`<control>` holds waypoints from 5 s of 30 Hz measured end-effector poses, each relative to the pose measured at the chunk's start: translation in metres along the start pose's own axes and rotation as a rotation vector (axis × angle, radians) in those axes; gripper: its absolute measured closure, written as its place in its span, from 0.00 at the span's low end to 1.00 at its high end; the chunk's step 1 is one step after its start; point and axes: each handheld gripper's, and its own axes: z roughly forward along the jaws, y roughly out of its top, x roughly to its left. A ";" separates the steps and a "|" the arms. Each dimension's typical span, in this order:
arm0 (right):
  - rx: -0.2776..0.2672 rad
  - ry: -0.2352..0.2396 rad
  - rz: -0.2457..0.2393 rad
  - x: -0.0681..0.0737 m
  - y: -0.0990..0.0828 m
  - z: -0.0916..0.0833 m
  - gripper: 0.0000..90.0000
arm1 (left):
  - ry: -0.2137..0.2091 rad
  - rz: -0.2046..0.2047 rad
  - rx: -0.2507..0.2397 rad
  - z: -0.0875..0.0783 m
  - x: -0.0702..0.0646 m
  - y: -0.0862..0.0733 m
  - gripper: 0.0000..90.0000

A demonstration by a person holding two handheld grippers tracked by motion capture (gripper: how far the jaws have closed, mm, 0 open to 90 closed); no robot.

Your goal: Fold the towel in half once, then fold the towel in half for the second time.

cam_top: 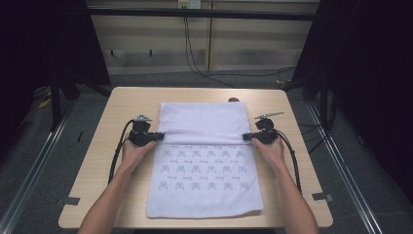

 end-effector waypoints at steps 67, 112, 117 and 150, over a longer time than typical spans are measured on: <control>0.136 0.386 -0.303 0.098 -0.135 -0.099 0.79 | -0.496 0.269 0.078 -0.131 -0.120 -0.120 0.87; 0.033 0.203 -0.243 0.068 -0.071 -0.069 0.77 | -0.181 0.107 0.070 -0.083 -0.056 -0.072 0.74; -0.026 0.147 -0.184 0.035 -0.042 -0.059 0.74 | -0.134 0.066 0.046 -0.071 -0.030 -0.049 0.73; 0.025 0.085 -0.088 -0.002 -0.014 -0.006 0.95 | -0.066 0.095 0.110 -0.019 -0.004 -0.021 0.91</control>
